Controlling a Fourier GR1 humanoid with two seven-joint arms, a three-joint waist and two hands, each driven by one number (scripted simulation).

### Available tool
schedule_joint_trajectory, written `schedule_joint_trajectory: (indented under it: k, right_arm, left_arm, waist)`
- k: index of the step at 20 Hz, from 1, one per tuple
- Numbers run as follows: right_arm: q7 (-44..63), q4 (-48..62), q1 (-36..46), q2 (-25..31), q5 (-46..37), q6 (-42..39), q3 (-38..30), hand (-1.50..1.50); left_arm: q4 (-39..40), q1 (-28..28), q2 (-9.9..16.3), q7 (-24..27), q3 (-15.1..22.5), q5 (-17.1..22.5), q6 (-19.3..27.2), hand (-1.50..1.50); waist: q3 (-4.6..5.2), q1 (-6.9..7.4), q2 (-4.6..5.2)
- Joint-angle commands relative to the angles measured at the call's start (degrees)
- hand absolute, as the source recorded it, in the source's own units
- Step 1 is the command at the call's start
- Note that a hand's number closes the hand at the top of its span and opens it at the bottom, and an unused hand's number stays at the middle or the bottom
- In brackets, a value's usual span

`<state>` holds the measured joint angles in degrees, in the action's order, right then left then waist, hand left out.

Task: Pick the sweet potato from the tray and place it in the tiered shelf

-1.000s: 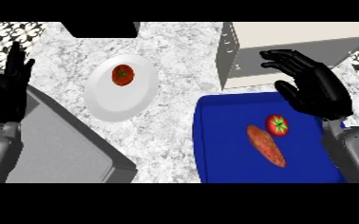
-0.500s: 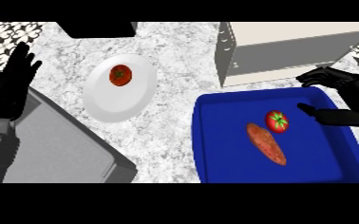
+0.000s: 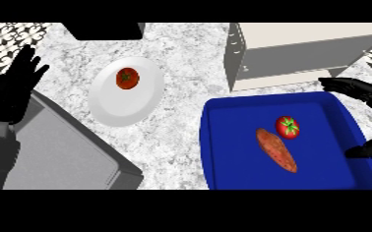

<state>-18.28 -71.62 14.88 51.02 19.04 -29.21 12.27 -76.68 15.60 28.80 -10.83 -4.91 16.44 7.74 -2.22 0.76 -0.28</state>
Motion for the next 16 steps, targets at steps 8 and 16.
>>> schedule_joint_trajectory:
  k: [8,16]
  right_arm:
    - [4.95,-2.88,4.2,5.17,-6.89,-5.34,4.55,-1.5]
    - [14.71,-5.95,6.88,2.98,-12.11,1.05,7.14,-1.5]
  left_arm:
    - [3.07,-7.36,-9.21,-4.25,6.58,0.85,-2.79,0.0]
    - [3.99,-7.39,-9.1,-5.25,4.98,1.0,-4.55,0.0]
  waist:
    - [2.42,0.08,0.69]
    - [2.5,-0.22,0.72]
